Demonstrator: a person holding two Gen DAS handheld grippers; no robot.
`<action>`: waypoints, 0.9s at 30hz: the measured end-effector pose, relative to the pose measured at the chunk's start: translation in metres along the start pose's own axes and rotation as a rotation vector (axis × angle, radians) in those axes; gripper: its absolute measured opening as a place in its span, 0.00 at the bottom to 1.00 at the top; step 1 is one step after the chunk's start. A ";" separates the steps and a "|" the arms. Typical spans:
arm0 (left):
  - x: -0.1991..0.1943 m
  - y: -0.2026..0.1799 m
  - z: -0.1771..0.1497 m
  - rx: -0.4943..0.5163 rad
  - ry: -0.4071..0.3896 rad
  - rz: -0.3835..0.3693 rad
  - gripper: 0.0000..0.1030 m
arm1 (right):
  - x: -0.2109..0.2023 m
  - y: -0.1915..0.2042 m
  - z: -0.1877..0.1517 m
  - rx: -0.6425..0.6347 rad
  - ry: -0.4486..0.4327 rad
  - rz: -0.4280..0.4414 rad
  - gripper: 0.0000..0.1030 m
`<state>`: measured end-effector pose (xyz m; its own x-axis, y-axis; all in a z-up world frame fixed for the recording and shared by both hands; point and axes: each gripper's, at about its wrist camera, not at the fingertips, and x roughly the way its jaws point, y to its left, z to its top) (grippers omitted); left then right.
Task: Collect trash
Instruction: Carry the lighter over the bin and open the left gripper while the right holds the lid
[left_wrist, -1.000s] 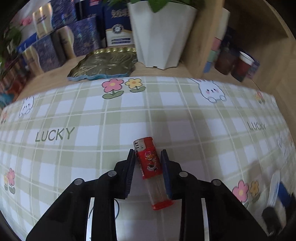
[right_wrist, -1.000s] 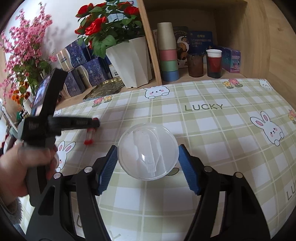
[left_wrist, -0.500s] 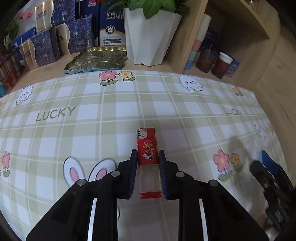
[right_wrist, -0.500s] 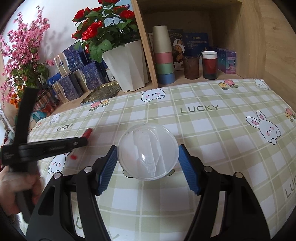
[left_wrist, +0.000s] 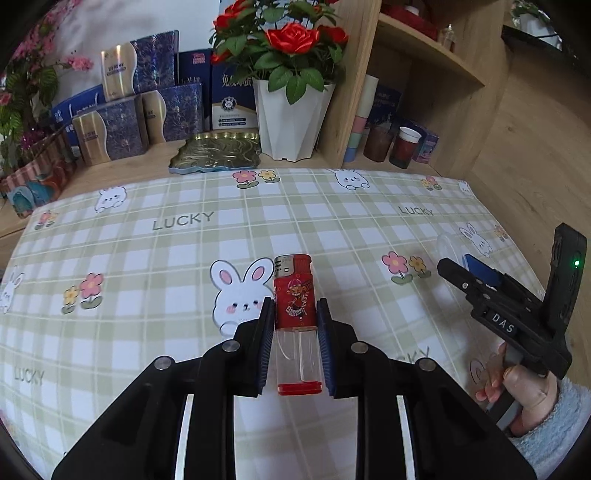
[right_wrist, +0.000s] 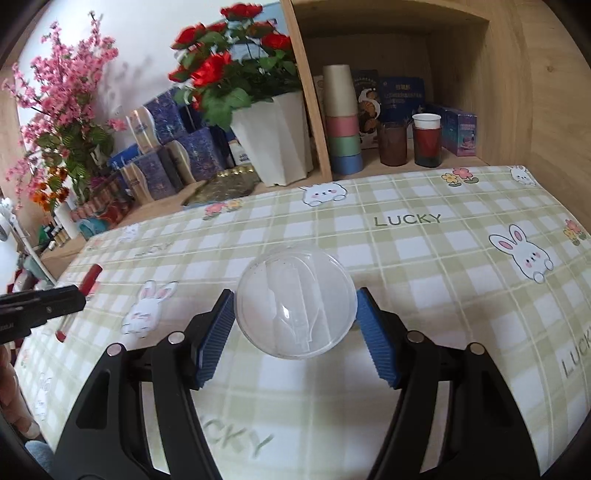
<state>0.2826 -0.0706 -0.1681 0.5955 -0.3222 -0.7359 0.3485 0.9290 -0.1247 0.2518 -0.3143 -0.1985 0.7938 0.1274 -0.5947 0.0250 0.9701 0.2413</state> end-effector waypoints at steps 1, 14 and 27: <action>-0.006 0.000 -0.003 0.001 -0.001 -0.002 0.22 | -0.008 0.004 -0.002 -0.007 -0.004 -0.001 0.65; -0.098 -0.009 -0.060 -0.009 -0.028 -0.058 0.22 | -0.109 0.054 -0.057 -0.071 0.027 0.060 0.65; -0.148 -0.033 -0.170 -0.013 0.017 -0.165 0.22 | -0.188 0.085 -0.118 -0.122 0.054 0.094 0.65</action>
<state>0.0602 -0.0230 -0.1679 0.5183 -0.4675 -0.7161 0.4311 0.8660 -0.2534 0.0333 -0.2313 -0.1564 0.7550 0.2271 -0.6152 -0.1247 0.9707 0.2052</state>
